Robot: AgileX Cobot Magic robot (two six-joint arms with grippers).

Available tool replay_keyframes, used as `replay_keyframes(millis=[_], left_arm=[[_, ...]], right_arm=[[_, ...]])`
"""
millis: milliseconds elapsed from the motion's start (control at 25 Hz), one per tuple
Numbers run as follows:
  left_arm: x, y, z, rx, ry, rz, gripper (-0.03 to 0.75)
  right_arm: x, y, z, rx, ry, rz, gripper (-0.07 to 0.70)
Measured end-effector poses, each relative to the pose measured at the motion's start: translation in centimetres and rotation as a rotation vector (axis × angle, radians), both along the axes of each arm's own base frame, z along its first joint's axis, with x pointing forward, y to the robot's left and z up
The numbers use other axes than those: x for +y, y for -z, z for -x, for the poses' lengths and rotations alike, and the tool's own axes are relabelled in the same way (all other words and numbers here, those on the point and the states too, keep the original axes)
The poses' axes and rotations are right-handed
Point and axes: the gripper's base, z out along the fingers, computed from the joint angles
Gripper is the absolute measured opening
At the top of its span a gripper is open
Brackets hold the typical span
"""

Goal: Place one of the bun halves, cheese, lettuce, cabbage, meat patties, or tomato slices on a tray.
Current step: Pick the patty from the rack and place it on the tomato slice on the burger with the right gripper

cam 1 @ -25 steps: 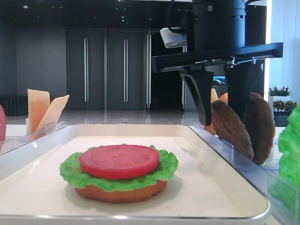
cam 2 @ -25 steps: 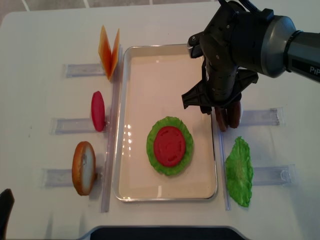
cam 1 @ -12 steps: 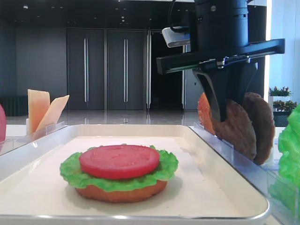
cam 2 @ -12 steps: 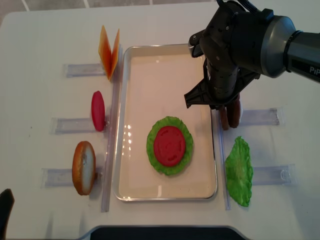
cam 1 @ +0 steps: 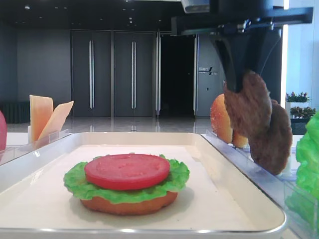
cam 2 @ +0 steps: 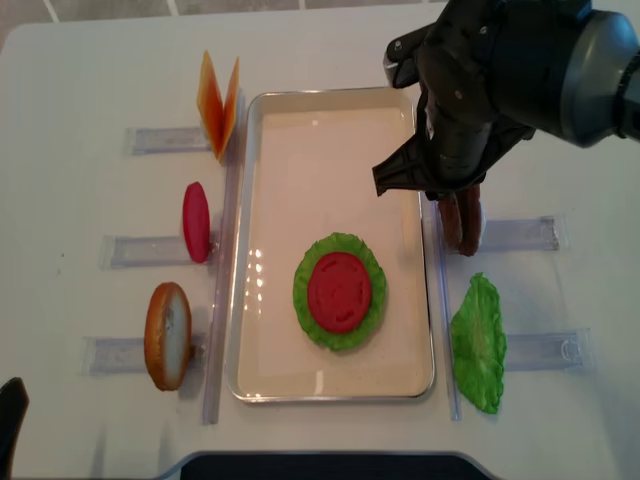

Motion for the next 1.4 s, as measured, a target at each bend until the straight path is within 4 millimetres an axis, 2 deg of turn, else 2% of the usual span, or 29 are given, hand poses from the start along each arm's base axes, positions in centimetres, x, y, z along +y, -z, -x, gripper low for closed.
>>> replay_keyframes(millis=[360, 560, 720, 920, 1040, 1200, 1400], left_arm=[[0.0, 0.0, 0.0, 0.0, 0.0, 0.0, 0.692], [0.0, 0.0, 0.0, 0.0, 0.0, 0.0, 0.692], [0.0, 0.0, 0.0, 0.0, 0.0, 0.0, 0.692], [0.0, 0.0, 0.0, 0.0, 0.0, 0.0, 0.692], [0.0, 0.0, 0.0, 0.0, 0.0, 0.0, 0.692], [0.0, 0.0, 0.0, 0.0, 0.0, 0.0, 0.692], [0.0, 0.0, 0.0, 0.0, 0.0, 0.0, 0.692]], right_arm=[[-1.7, -7.1, 3.8, -0.052, -0.01, -0.206, 0.145], [-1.9, -9.0, 5.5, -0.032, -0.075, -0.317, 0.145], [-1.6, -8.1, 6.3, -0.025, -0.102, -0.416, 0.144], [-1.2, -4.6, 7.4, 0.008, -0.096, -0.539, 0.144], [-0.9, -3.2, 7.8, 0.011, -0.112, -0.613, 0.144], [-0.2, -2.1, 8.3, -0.01, -0.182, -0.736, 0.144], [0.6, -1.7, 8.9, -0.071, -0.321, -0.894, 0.143]])
